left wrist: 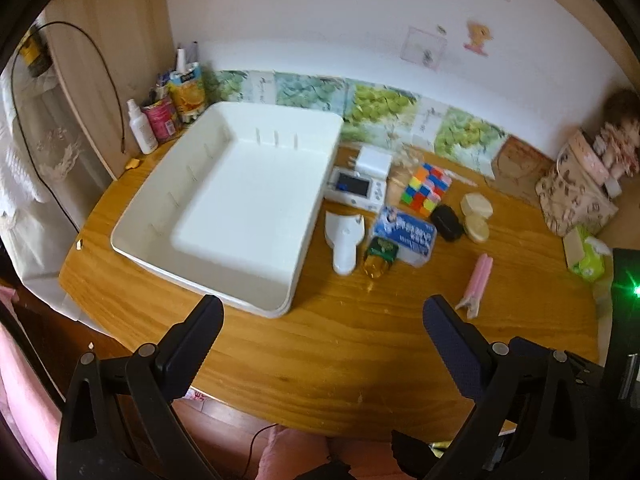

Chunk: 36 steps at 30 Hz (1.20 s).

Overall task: Organize rigid objects
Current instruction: 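Move the left tool toward the white tray's rim, then grasp the white tray rim with the left tool while right tool approaches pink rollers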

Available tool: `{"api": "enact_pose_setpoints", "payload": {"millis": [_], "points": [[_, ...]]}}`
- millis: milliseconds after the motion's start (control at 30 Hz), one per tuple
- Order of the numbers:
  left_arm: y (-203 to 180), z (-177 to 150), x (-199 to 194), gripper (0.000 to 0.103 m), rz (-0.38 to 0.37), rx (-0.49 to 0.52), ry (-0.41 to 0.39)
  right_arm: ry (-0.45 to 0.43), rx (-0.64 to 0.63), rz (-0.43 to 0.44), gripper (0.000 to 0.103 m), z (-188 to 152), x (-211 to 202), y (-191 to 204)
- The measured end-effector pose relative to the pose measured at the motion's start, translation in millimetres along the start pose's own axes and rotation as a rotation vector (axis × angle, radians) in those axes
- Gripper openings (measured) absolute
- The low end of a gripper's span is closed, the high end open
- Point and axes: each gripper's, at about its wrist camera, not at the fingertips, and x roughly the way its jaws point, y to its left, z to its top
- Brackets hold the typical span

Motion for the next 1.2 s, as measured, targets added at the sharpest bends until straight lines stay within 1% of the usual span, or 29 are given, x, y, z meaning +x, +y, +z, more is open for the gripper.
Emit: {"api": "enact_pose_setpoints", "payload": {"millis": [200,267,367,500,567,733,767,867,1000,1067,1200], "points": [[3.8,13.2,3.9,0.100,-0.038,-0.004,-0.046,-0.018,-0.009,-0.007,0.087,18.5,-0.9,-0.2],[3.9,16.9,5.8,0.100,-0.061,-0.003,-0.056,-0.012,0.002,-0.014,0.082,22.8,1.6,-2.2],[6.3,25.0,9.8,0.100,-0.096,0.003,-0.059,0.002,0.027,-0.034,0.082,29.7,6.3,-6.4],[13.9,39.8,12.6,0.096,-0.139,0.013,-0.068,-0.007,0.095,-0.053,0.082,40.8,8.0,-13.5],[21.7,47.5,12.0,0.096,-0.152,0.019,-0.080,-0.016,0.141,-0.058,0.081,46.7,7.4,-16.7],[48.7,62.3,13.7,0.095,-0.156,0.026,-0.090,-0.054,0.253,-0.080,0.081,55.3,7.1,-19.4],[57.2,67.0,16.0,0.092,-0.151,0.020,-0.088,-0.055,0.273,-0.078,0.081,56.6,7.9,-19.7],[78.7,76.3,26.9,0.088,-0.135,-0.017,-0.061,-0.070,0.347,-0.088,0.081,57.2,10.3,-22.2],[115.4,86.5,48.5,0.085,-0.120,-0.094,0.007,-0.086,0.421,-0.103,0.081,58.1,13.3,-25.4],[126.6,89.2,56.1,0.085,-0.115,-0.111,0.028,-0.090,0.459,-0.113,0.080,55.4,15.5,-27.7],[152.4,95.1,75.5,0.081,-0.093,-0.126,0.098,-0.094,0.534,-0.136,0.080,49.0,21.5,-33.6]]}}
